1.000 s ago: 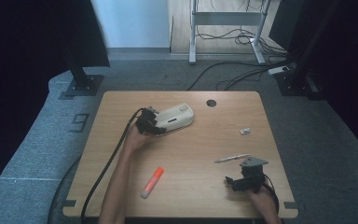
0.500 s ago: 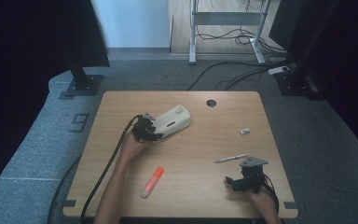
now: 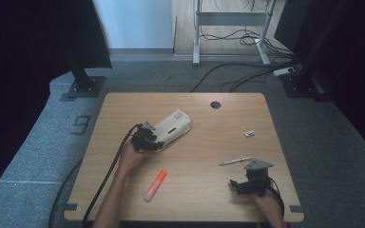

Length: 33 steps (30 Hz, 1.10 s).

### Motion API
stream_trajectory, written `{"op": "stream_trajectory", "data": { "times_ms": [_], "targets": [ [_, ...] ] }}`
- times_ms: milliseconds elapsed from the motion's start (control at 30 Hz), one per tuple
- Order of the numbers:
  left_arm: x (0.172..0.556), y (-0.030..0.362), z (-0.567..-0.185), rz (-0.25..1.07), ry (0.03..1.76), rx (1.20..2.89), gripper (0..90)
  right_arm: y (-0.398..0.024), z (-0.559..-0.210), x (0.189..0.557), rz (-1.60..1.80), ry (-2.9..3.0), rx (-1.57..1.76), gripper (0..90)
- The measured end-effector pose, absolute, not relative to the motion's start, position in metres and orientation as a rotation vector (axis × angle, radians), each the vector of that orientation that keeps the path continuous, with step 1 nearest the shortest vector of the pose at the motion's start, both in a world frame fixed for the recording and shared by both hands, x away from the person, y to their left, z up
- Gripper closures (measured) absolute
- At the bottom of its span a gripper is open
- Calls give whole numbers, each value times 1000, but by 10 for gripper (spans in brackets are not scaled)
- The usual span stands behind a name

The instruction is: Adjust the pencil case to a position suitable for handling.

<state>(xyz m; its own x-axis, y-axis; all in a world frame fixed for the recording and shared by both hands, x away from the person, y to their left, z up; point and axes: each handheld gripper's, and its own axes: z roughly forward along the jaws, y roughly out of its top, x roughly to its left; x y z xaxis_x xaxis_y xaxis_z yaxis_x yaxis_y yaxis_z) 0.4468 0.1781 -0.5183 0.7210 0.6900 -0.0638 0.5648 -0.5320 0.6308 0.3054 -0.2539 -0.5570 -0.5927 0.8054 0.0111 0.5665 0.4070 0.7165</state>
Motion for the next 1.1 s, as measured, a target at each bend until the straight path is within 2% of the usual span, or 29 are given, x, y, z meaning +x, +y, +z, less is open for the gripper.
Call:
{"op": "stream_trajectory", "data": {
  "times_ms": [633, 867, 1100],
  "targets": [
    [387, 191, -519, 302, 974, 2272, 503, -254, -557, 305, 992, 2332, 1187, 0],
    [376, 195, -520, 308, 974, 2259, 505, -254, -557, 305, 992, 2332, 1187, 0],
    [372, 194, -518, 331, 969, 2278, 566, -254, -557, 305, 992, 2332, 1186, 0]
  ]
}}
